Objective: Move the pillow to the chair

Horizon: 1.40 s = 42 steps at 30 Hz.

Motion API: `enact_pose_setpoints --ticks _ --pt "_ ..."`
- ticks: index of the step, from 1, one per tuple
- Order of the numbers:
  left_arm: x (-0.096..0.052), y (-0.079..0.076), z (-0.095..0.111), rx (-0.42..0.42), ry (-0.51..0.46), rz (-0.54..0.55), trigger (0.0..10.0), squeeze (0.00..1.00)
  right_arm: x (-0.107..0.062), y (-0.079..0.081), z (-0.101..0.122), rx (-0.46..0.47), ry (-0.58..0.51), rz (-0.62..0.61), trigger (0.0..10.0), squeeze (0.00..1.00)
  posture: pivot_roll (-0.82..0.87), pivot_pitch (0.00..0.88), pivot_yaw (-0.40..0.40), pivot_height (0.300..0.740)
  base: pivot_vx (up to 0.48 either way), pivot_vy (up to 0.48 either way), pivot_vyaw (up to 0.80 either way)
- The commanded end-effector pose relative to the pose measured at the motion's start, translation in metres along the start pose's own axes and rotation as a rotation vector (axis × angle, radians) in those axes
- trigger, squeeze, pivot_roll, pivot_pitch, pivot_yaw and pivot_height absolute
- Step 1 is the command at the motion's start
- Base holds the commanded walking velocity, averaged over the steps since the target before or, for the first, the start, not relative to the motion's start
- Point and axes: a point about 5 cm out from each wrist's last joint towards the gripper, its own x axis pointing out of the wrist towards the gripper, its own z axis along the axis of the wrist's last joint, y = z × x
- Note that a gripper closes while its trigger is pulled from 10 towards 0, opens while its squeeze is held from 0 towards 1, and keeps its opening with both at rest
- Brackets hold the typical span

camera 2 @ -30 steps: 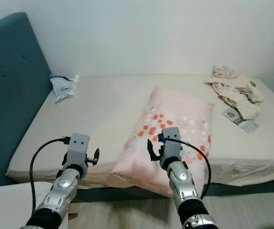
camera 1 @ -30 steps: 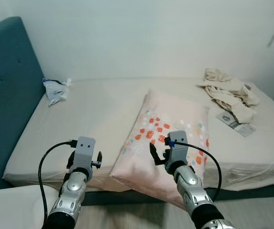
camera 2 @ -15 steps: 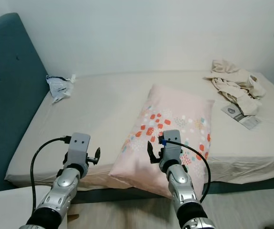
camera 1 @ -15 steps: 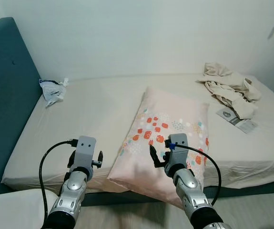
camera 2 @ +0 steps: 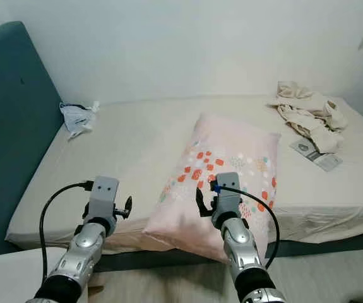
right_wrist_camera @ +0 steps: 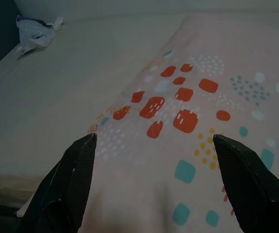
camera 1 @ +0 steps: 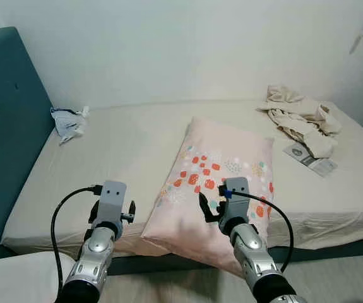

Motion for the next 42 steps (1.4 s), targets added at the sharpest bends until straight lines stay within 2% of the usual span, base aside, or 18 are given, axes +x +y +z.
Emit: enact_pose_setpoints --ticks 1,23,30,42 --pt "-0.0019 0.0005 -0.0002 -0.018 -0.009 0.002 10.0 0.0 0.0007 0.004 -0.0021 -0.001 0.017 0.017 10.0 0.0 -0.04 0.069 -0.006 0.74 0.368 0.0 0.0" --pt "-0.0006 0.0013 0.0023 -0.03 -0.017 0.022 10.0 0.0 0.0022 0.0045 0.0008 -0.008 0.009 0.032 10.0 0.0 -0.05 0.066 -0.013 0.74 0.361 0.0 0.0" --pt "-0.0013 0.003 0.0034 -0.048 -0.033 0.033 10.0 0.0 0.0027 0.0053 0.002 -0.009 0.003 0.038 10.0 0.0 -0.05 0.061 -0.012 0.74 0.0 0.0 0.0" --pt "-0.0008 0.0035 0.004 -0.033 -0.037 0.031 10.0 0.0 0.0026 0.0048 0.0017 -0.004 0.005 0.037 10.0 0.0 -0.05 0.046 -0.012 0.74 0.0 0.0 0.0"
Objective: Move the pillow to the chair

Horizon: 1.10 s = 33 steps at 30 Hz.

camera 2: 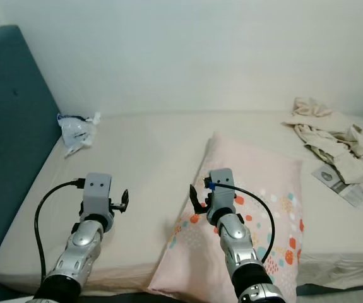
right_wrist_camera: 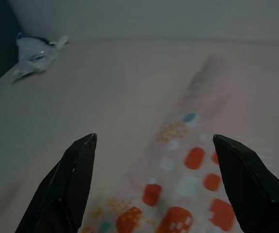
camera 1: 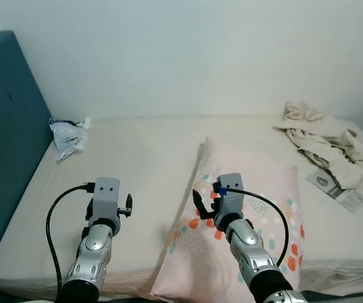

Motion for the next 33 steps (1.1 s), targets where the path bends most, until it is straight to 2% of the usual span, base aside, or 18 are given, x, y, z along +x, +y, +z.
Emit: enact_pose_setpoints --ticks 1,7,33 --pt "-0.001 0.0 -0.005 0.014 0.017 -0.009 10.0 0.0 -0.003 -0.001 -0.007 0.018 0.029 -0.006 10.0 0.0 -0.05 0.044 -0.012 0.74 0.0 0.0 0.0" --pt "-0.002 -0.004 -0.009 0.031 0.046 -0.046 10.0 0.0 -0.003 0.001 -0.012 0.086 0.061 -0.011 10.0 0.0 -0.05 0.04 -0.014 0.74 0.0 0.0 0.0" --pt "-0.004 -0.007 -0.014 0.035 0.081 -0.093 10.0 0.0 -0.007 0.0 -0.025 0.143 0.126 -0.048 10.0 0.0 -0.04 0.053 -0.005 0.74 -0.013 0.0 0.0"
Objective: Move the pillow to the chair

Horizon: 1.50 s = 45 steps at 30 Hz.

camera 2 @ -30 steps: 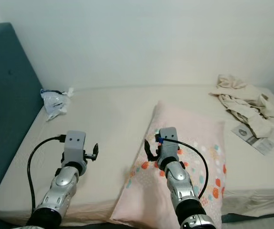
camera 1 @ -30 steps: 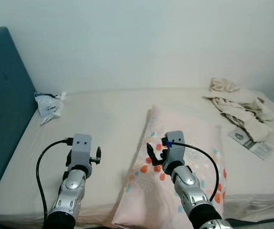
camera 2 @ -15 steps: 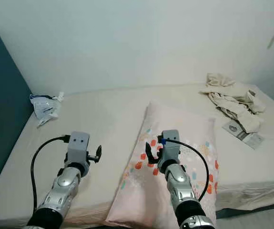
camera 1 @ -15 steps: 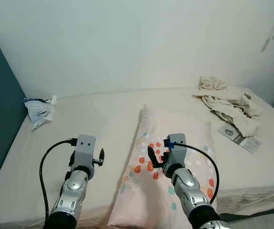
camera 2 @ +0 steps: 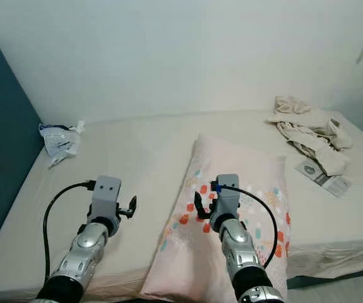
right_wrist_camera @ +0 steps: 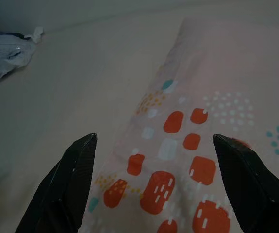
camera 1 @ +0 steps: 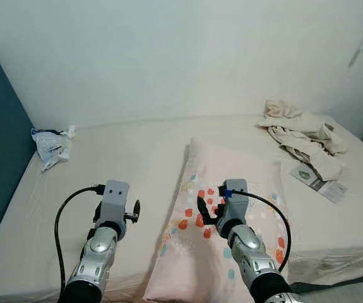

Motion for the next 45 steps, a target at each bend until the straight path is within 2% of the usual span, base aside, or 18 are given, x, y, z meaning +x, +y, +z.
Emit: enact_pose_setpoints --ticks 1,20,25,28,35,41,45 --pt "-0.003 0.002 -0.007 0.008 0.033 -0.005 10.0 0.0 -0.002 0.001 -0.008 0.025 0.028 -0.006 10.0 0.0 -0.04 0.053 -0.005 0.74 -0.334 0.0 0.0" --pt "-0.004 0.004 -0.009 0.025 0.051 -0.029 10.0 0.0 -0.006 0.001 -0.014 0.054 0.039 -0.024 10.0 0.0 -0.04 0.073 0.029 0.74 -0.321 0.0 0.0" --pt "-0.004 0.002 -0.011 0.047 0.071 -0.047 10.0 0.0 -0.009 0.0 -0.018 0.069 0.045 -0.039 10.0 0.0 -0.03 0.08 0.048 0.74 0.0 0.0 0.0" --pt "-0.006 0.0 -0.014 0.087 0.093 -0.106 10.0 0.0 -0.013 0.001 -0.023 0.102 0.042 -0.057 10.0 0.0 -0.03 0.091 0.08 0.74 0.0 0.0 0.0" --pt "-0.004 0.004 -0.016 0.104 0.119 -0.117 10.0 0.0 -0.017 0.005 -0.032 0.12 0.069 -0.055 10.0 0.0 -0.02 0.08 0.076 0.74 0.0 0.0 0.0" --pt "-0.001 -0.002 -0.016 0.096 0.135 -0.11 10.0 0.0 -0.017 0.002 -0.034 0.11 0.096 -0.05 10.0 0.0 -0.04 0.083 0.075 0.74 0.0 0.0 0.0" --pt "-0.002 -0.012 -0.02 0.088 0.158 -0.104 10.0 0.0 -0.02 -0.01 -0.032 0.088 0.099 -0.061 10.0 0.0 -0.07 0.101 0.042 0.74 0.0 0.0 0.0"
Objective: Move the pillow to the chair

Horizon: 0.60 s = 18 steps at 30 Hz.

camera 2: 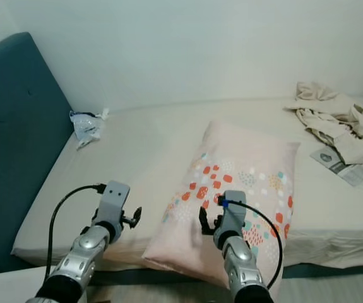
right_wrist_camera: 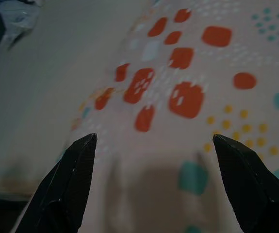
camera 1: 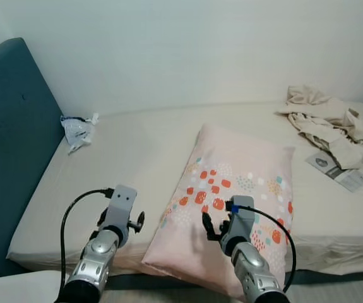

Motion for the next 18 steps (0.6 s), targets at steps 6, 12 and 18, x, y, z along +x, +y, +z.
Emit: enact_pose_setpoints --ticks 6,12,18 --pt "-0.004 -0.004 -0.015 -0.036 0.064 0.043 10.0 0.0 -0.004 -0.006 -0.003 -0.021 0.028 0.012 10.0 0.0 -0.06 0.101 0.02 0.74 0.0 0.0 0.0" --pt "-0.008 0.0 -0.019 -0.05 0.059 0.071 10.0 0.0 -0.003 -0.004 -0.004 -0.031 0.042 0.033 10.0 0.0 -0.05 0.094 -0.004 0.74 0.0 0.0 0.0" --pt "-0.009 0.007 -0.016 -0.068 0.035 0.101 10.0 0.0 -0.001 0.003 -0.002 -0.043 0.046 0.058 10.0 0.0 -0.04 0.084 -0.024 0.74 0.0 0.48 0.0"
